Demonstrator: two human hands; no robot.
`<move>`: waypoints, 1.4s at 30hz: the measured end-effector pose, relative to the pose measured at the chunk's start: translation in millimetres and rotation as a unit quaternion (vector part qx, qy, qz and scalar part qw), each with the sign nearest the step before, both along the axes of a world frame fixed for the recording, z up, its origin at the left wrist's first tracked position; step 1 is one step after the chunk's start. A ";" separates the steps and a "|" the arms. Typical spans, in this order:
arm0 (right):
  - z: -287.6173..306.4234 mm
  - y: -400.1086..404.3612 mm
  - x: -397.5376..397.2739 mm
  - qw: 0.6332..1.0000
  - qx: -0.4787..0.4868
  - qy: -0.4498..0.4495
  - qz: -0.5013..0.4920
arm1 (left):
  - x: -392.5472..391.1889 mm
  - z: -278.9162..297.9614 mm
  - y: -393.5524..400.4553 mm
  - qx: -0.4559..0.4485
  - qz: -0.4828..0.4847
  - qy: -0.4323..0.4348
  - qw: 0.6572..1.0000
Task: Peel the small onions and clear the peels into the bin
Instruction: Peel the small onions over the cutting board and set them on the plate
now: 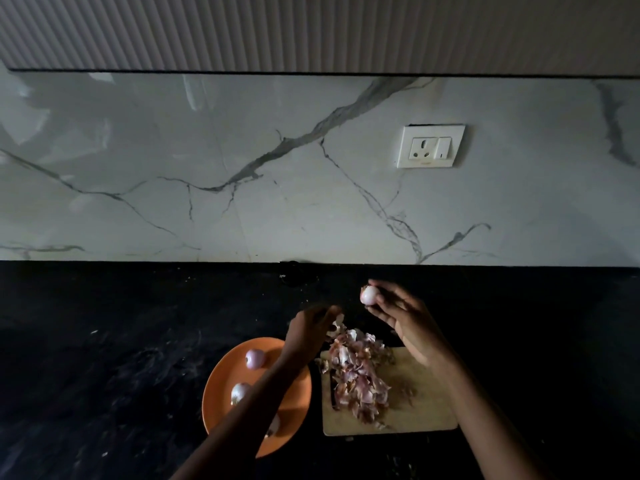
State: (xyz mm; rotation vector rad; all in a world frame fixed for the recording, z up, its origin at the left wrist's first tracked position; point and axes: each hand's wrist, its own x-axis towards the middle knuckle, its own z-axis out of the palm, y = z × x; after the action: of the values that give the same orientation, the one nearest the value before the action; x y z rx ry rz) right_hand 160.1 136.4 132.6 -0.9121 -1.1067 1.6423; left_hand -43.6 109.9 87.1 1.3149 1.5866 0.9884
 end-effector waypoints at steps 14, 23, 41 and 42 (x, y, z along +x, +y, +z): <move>1.6 -1.9 -5.0 0.996 0.021 -0.089 -0.006 | 19.0 39.1 -1.9 0.179 -0.011 0.049 0.983; -5.4 -2.7 -7.7 0.995 0.024 -0.096 -0.007 | 26.9 32.7 -8.4 0.192 0.022 0.081 0.978; -3.8 -6.1 -8.2 0.995 0.032 -0.089 0.011 | 22.8 30.3 -1.4 0.090 0.076 -0.171 0.978; -3.9 -6.3 -8.7 0.997 0.023 -0.075 0.009 | 22.9 29.5 -0.7 0.081 0.090 -0.175 0.977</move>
State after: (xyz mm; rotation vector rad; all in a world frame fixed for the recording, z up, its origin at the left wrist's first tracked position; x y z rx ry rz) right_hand 151.4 130.2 128.6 -1.0117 -1.2517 1.5768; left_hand -20.7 109.1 116.6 1.0422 1.3906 1.4029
